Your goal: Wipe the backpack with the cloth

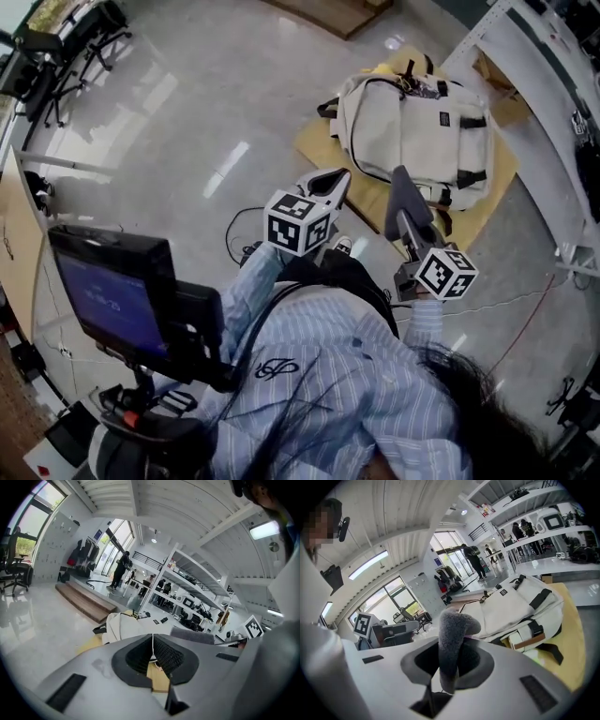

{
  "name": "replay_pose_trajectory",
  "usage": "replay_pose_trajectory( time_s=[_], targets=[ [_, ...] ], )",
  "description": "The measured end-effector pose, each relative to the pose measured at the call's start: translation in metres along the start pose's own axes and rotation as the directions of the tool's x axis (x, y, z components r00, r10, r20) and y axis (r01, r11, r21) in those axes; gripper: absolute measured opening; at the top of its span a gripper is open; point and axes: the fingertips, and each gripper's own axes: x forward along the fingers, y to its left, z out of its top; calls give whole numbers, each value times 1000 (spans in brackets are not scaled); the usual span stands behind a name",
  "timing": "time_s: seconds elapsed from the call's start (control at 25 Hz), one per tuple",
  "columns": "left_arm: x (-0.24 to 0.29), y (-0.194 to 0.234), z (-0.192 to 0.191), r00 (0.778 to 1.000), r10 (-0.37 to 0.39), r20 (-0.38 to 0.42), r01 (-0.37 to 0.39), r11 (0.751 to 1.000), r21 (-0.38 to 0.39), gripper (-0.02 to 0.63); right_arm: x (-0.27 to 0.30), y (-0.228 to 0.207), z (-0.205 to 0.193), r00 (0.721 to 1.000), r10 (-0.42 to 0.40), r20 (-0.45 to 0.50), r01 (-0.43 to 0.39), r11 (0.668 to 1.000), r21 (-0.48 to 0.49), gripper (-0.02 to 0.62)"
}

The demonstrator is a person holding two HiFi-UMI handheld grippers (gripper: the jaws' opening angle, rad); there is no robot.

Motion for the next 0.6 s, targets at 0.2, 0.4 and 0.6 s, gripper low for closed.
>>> replay_pose_trajectory(
  time_s=[0.2,0.4,0.6],
  targets=[
    [13,-26,-9,997,-63,-42,64,998,24,9,-19,-10,-3,999,-46,15,46,999,6,55],
    [28,-43,-13,981,-158,-109,168,982,89,9,-38,-17,-15,988,-130,86,122,988,91,55],
    [31,-46,-12,956,-234,-176,263,950,166,9,-42,-16,-31,967,-206,146,178,966,188,57]
  ],
)
